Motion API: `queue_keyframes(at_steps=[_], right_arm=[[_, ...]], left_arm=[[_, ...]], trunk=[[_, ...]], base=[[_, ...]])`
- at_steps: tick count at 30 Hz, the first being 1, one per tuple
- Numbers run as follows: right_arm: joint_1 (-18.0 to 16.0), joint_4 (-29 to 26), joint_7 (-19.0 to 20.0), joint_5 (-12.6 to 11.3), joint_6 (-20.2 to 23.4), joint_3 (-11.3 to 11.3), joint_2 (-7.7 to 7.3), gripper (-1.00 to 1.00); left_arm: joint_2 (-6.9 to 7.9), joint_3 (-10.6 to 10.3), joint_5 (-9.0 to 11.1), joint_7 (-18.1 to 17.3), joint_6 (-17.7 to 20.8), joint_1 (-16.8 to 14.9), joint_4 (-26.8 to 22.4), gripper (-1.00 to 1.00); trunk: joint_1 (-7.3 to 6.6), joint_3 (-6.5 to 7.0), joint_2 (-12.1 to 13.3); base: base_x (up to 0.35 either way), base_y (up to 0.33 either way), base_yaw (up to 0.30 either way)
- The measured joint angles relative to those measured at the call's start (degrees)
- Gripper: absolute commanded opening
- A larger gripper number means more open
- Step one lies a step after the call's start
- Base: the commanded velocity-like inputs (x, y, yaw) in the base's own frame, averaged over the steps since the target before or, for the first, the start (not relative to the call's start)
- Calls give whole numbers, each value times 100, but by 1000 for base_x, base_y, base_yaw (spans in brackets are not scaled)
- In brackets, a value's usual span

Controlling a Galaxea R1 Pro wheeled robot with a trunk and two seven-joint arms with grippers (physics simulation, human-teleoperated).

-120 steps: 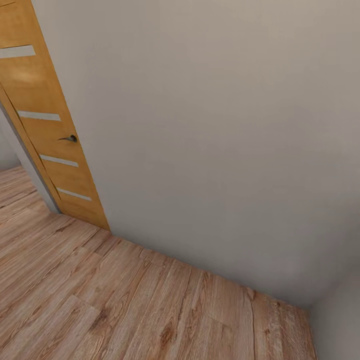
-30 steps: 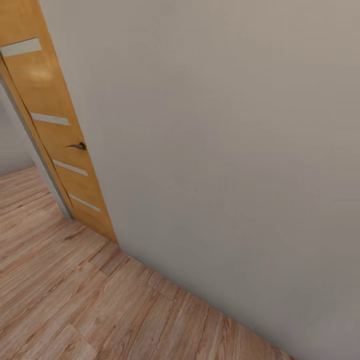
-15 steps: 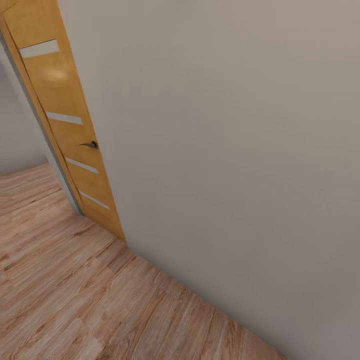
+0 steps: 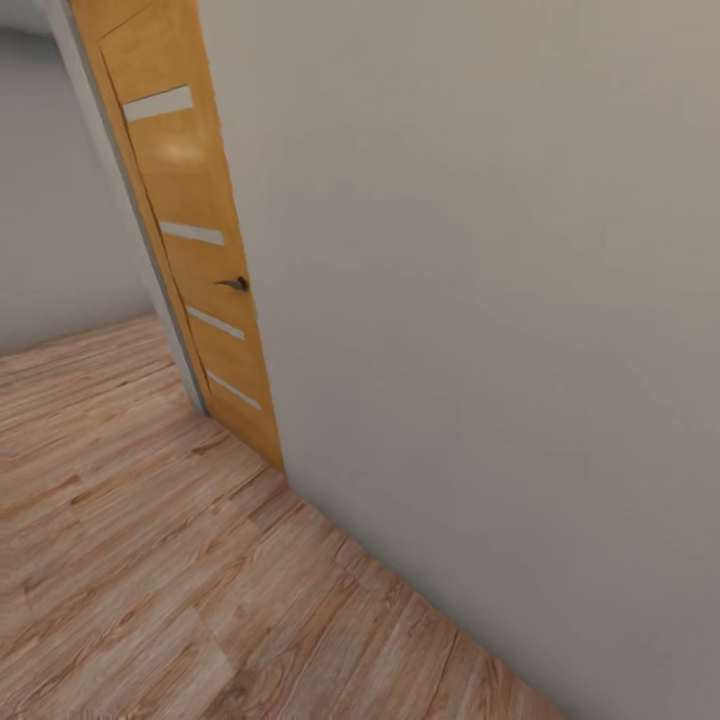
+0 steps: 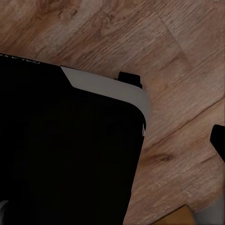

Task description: Move the two storage containers from the living room to the garage. In the garage, place one container on the floor and stack the other container on top of it (either order is fine).

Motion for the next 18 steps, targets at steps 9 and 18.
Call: queue_keyframes(at_steps=[9,18], right_arm=[[-1,0,0,0,-2,0,0,100],[0,-1,1,0,4,-1,-9,100]], left_arm=[[-2,0,1,0,-3,-1,0,100],[0,0,0,6,34,-1,0,100]], trunk=[[0,0,0],[-3,0,0]], base=[[0,0,269],[93,0,50]])
